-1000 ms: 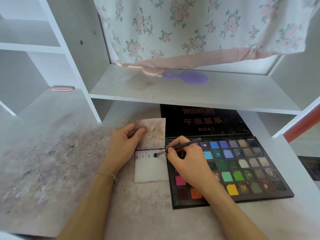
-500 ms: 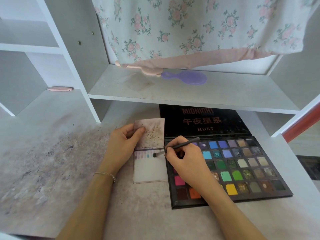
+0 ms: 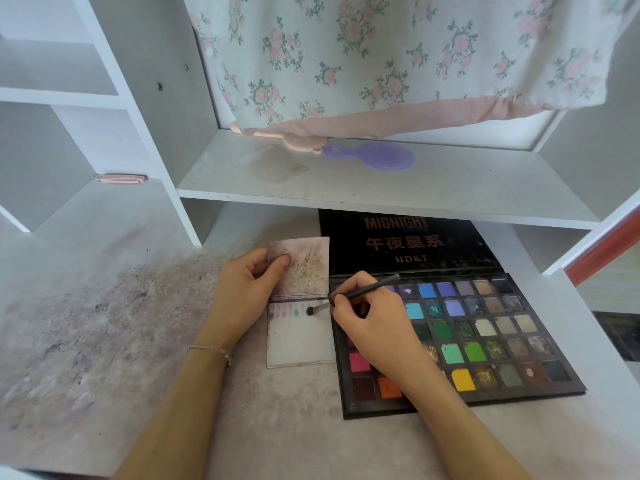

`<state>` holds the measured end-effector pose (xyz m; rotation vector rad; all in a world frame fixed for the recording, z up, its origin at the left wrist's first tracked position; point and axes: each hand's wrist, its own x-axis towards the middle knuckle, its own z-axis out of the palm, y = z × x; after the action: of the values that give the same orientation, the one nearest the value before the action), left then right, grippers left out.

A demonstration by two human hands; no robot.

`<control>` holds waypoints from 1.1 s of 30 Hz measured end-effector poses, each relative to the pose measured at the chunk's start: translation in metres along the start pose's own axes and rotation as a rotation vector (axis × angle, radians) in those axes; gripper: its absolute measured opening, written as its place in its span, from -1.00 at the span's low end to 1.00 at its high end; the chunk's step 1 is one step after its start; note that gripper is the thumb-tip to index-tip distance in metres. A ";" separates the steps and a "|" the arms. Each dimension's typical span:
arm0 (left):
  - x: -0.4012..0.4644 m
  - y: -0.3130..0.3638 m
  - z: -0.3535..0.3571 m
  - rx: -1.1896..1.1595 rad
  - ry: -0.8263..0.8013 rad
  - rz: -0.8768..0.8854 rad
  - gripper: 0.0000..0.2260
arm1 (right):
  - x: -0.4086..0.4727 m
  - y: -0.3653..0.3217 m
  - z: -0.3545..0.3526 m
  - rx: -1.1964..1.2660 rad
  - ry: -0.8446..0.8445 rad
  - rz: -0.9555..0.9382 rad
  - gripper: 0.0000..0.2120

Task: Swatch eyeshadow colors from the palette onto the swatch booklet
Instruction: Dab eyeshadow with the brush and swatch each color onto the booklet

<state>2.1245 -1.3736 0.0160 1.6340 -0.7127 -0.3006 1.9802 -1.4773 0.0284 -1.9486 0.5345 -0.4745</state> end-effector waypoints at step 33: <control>0.001 -0.004 0.001 0.028 -0.008 0.029 -0.88 | -0.054 0.050 -0.115 -0.093 0.733 0.057 -0.88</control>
<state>2.1256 -1.3745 0.0125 1.6482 -0.7486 -0.2779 1.8648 -1.5508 0.0248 -1.8021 1.0810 -1.1557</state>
